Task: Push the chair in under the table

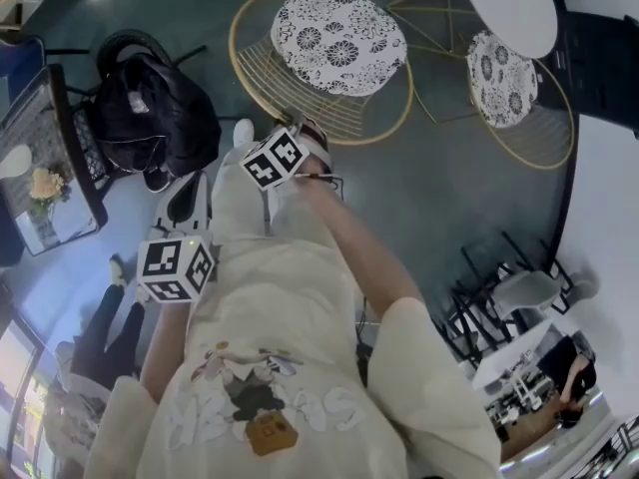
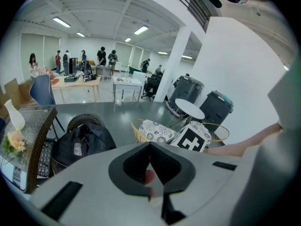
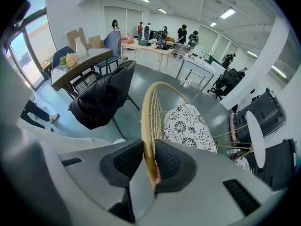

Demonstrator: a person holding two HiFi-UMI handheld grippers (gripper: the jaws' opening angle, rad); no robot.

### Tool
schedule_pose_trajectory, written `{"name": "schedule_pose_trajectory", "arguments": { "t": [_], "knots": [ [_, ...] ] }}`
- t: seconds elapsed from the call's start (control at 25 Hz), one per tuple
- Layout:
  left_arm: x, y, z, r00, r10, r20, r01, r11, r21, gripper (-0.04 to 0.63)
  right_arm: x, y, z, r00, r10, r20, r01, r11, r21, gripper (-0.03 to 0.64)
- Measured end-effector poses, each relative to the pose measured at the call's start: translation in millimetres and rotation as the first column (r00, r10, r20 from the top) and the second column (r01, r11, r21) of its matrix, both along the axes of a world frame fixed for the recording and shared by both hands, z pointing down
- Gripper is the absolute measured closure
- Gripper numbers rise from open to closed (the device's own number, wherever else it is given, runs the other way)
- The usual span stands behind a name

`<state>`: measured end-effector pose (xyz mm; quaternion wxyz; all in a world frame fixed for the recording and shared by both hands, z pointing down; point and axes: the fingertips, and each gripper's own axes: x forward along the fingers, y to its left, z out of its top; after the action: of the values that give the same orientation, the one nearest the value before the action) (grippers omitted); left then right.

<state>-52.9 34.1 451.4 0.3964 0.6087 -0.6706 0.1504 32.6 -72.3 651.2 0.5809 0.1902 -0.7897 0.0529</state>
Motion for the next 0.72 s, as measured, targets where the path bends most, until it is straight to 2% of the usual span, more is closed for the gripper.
{"name": "schedule_pose_trajectory", "arguments": {
  "t": [0.16,0.28,0.44,0.48,0.6,0.64,0.72],
  "knots": [
    [10,9,-15,1.000,-0.013,0.011,0.013,1.000,0.000,0.595,4,-8,-16,1.000,-0.003,0.010,0.003,1.000,0.015,0.534],
    [16,-11,-7,1.000,0.002,0.004,-0.002,1.000,-0.009,0.595,7,-38,-9,1.000,0.020,0.012,-0.020,1.000,0.000,0.534],
    [10,36,19,1.000,0.001,-0.008,-0.001,1.000,-0.003,0.595,-5,5,12,1.000,0.014,0.011,-0.014,1.000,0.001,0.534],
    [11,32,19,1.000,0.005,-0.008,-0.005,1.000,-0.003,0.595,-5,3,14,1.000,0.014,0.011,-0.014,1.000,0.003,0.534],
    [16,-25,10,0.999,0.032,-0.006,-0.032,0.999,-0.002,0.595,1,-45,9,0.999,0.033,0.012,-0.033,0.999,-0.005,0.534],
    [15,-25,11,0.999,0.035,-0.006,-0.035,0.999,-0.001,0.595,1,-42,11,0.999,0.035,0.010,-0.035,0.999,-0.008,0.534],
    [10,12,18,1.000,0.027,-0.007,-0.027,1.000,0.006,0.595,-4,-1,20,1.000,0.027,0.005,-0.027,1.000,-0.016,0.534]
  ]
}}
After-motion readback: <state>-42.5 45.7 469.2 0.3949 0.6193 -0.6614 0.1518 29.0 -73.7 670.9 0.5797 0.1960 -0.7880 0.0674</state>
